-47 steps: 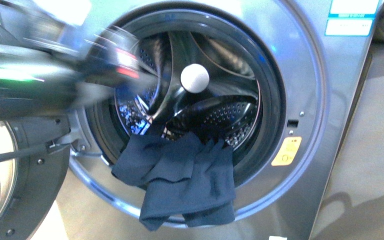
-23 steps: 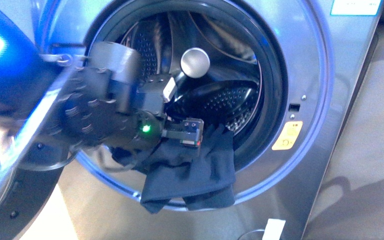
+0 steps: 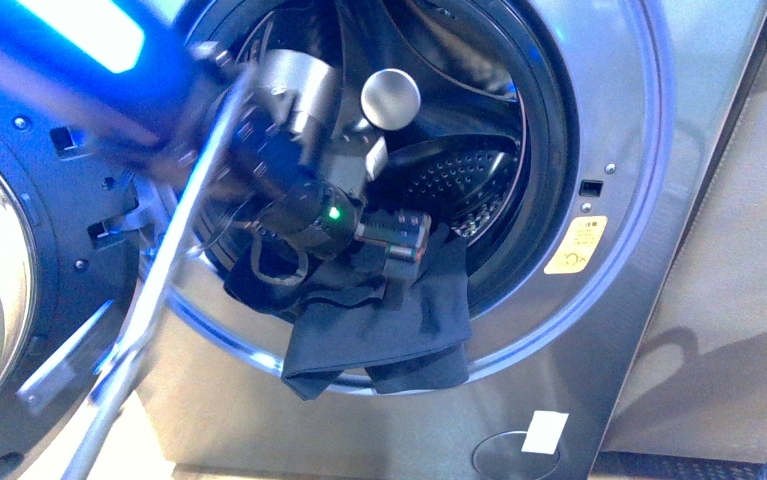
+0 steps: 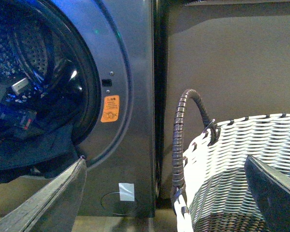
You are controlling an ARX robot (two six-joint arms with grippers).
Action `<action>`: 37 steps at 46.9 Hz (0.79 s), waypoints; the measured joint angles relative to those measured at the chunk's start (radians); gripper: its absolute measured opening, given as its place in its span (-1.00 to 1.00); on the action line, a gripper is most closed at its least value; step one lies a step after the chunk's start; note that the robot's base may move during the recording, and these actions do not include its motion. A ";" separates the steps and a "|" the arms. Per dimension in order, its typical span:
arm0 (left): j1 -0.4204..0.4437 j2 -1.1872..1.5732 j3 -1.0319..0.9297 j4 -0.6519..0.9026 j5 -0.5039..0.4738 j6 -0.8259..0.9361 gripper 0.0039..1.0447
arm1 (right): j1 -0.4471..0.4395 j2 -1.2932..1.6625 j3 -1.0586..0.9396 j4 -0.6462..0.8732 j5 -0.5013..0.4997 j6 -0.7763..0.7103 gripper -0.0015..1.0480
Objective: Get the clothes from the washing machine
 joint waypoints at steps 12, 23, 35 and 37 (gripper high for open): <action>0.013 0.037 0.005 0.028 -0.002 -0.022 0.88 | 0.000 0.000 0.000 0.000 0.000 0.000 0.86; 0.028 0.066 -0.013 0.198 -0.139 -0.036 0.88 | 0.000 0.000 0.000 0.000 0.000 0.000 0.86; 0.026 0.069 -0.032 0.220 -0.170 -0.018 0.88 | 0.000 0.000 0.000 0.000 0.000 0.000 0.86; 0.024 0.070 -0.032 0.184 -0.169 -0.006 0.88 | 0.000 0.000 0.000 0.000 0.000 0.000 0.86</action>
